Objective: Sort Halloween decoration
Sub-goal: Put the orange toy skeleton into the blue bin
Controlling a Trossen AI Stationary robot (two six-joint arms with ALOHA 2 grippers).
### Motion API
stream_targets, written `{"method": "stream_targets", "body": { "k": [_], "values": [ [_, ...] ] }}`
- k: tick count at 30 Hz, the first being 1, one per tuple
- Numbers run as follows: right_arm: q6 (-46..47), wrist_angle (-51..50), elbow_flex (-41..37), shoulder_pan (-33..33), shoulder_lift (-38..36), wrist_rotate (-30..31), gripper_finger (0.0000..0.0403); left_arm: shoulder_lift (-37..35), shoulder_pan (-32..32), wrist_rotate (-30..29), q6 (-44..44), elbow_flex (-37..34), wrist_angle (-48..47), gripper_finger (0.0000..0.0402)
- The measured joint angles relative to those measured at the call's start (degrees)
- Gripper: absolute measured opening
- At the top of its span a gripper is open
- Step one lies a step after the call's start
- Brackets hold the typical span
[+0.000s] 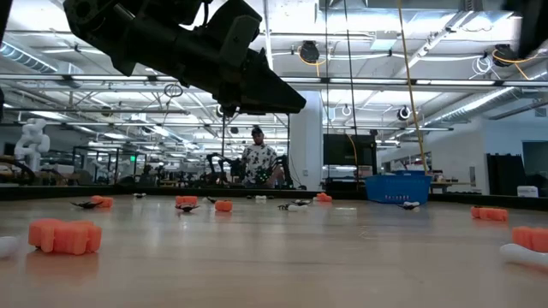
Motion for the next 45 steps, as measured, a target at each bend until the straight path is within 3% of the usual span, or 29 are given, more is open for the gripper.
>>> {"method": "stream_targets", "body": {
  "k": [8, 18, 22, 26, 31, 35, 41, 45],
  "values": [
    [-22.1, 9.1, 0.0, -15.7, 0.0, 6.2, 0.0132, 0.0, 0.0, 0.0, 0.0, 0.0, 0.0, 0.0100],
    [-43.4, 23.3, 0.0, -32.5, 0.0, 5.9, 0.0132, 0.0, 0.0, 0.0, 0.0, 0.0, 0.0, 0.0100],
    [-47.3, 25.9, -1.1, -37.4, 0.0, 5.0, 0.0132, 0.0, 0.0, 0.0, 0.0, 0.0, 0.0, 0.0100],
    [-49.4, 31.3, -5.5, -43.3, 0.0, 0.1, 0.0132, 0.0, 0.0, 0.0, 0.0, 0.0, 0.0, 0.0100],
    [-51.1, 42.5, -13.3, -50.7, 0.1, -5.9, 0.0132, 0.0, 0.0, 0.0, 0.0, 0.0, 0.0, 0.0100],
    [-51.9, 51.2, -17.6, -56.3, 0.5, -6.1, 0.0132, 0.0, 0.0, 0.0, 0.0, 0.0, 0.0, 0.0100],
    [-54.4, 56.3, -18.5, -62.7, 4.4, -6.3, 0.0132, 0.0, 0.0, 0.0, 0.0, 0.0, 0.0, 0.0100],
    [-55.6, 59.2, -18.5, -66.5, 7.8, -11.5, 0.0132, 0.0, 0.0, 0.0, 0.0, 0.0, 0.1, 0.0100]
  ]
}}
